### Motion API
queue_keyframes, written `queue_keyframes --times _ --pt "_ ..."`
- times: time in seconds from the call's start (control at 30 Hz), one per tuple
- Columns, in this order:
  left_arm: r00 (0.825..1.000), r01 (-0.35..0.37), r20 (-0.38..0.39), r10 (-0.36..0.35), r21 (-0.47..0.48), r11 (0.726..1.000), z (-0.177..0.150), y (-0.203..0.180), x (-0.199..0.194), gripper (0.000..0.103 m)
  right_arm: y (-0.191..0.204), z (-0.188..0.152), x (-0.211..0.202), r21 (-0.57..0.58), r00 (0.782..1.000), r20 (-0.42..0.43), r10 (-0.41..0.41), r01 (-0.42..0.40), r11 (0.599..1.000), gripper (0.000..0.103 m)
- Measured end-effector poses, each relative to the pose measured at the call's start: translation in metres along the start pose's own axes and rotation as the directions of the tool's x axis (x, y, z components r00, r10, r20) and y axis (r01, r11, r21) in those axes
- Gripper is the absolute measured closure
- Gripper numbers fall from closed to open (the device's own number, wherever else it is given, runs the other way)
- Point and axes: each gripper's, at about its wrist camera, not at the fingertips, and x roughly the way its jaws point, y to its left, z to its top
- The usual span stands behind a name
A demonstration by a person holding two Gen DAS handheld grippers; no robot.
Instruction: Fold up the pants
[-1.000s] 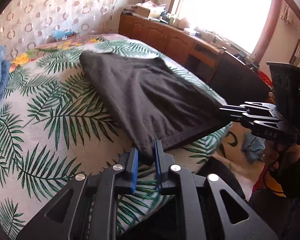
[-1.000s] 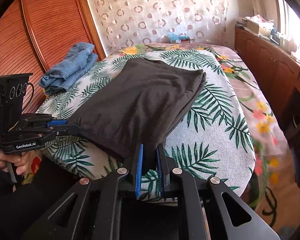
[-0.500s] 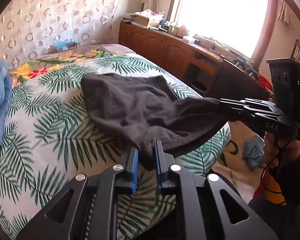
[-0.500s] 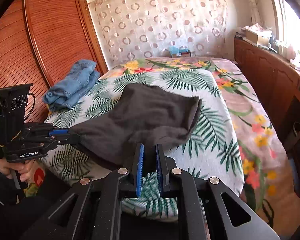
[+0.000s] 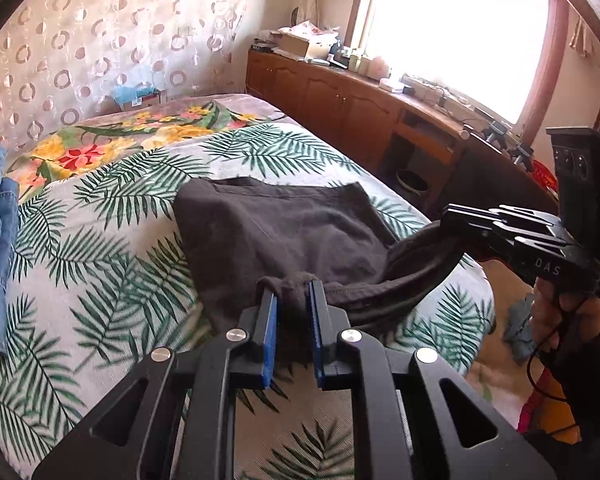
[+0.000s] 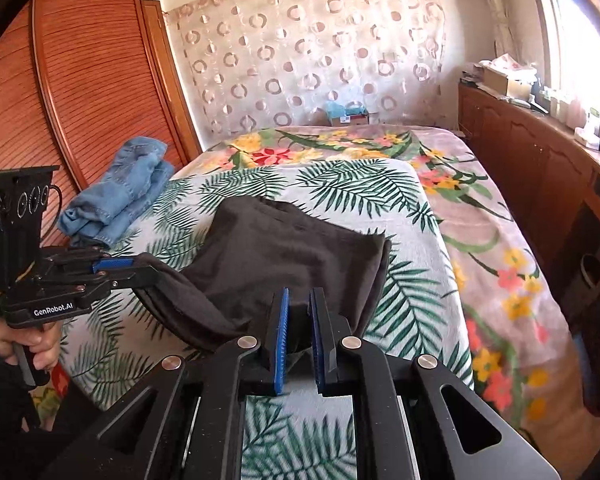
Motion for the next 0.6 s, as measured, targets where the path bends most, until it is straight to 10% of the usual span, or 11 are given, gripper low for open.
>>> queue_keyframes --times 0.6 --pt "0.996 -0.071 -0.065 0.069 -0.024 0.997 0.022 0.026 0.047 0.087 -0.014 0.018 0.021 0.013 0.999 -0.025 -0.040 0.041 0.999 0.099"
